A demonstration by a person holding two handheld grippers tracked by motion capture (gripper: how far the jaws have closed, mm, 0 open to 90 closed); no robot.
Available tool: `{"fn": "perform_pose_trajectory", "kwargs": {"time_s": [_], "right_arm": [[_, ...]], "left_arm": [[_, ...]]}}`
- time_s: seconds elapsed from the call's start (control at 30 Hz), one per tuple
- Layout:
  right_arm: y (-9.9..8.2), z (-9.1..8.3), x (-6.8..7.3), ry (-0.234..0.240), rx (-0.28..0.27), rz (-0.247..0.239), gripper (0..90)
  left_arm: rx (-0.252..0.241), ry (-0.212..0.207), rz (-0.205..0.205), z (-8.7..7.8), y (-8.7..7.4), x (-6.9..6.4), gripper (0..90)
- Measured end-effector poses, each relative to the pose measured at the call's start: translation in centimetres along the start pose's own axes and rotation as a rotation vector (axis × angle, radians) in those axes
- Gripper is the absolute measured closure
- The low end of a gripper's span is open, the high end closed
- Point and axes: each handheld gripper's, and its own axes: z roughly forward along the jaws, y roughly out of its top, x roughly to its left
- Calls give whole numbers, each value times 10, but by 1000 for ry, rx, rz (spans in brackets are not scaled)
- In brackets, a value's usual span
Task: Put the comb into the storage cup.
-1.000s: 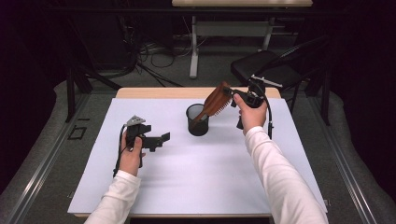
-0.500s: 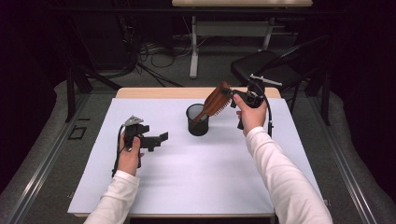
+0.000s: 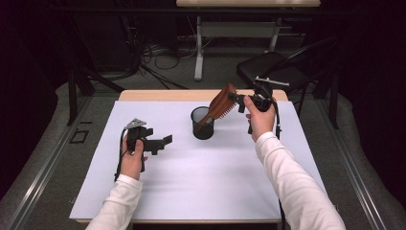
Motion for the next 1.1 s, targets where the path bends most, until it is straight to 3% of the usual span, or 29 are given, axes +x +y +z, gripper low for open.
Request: {"fn": "perform_pose_trajectory", "kwargs": {"time_s": [0.17, 0.73, 1.1], "right_arm": [[0, -5, 0, -27, 38, -54, 43], [-6, -30, 0, 64, 95, -177, 0], [-21, -43, -6, 73, 109, -239, 0]], "left_arm": [[4, -1, 4, 1, -1, -1, 5], [1, -13, -7, -4, 0, 0, 6], [-9, -42, -7, -10, 4, -4, 7]]}}
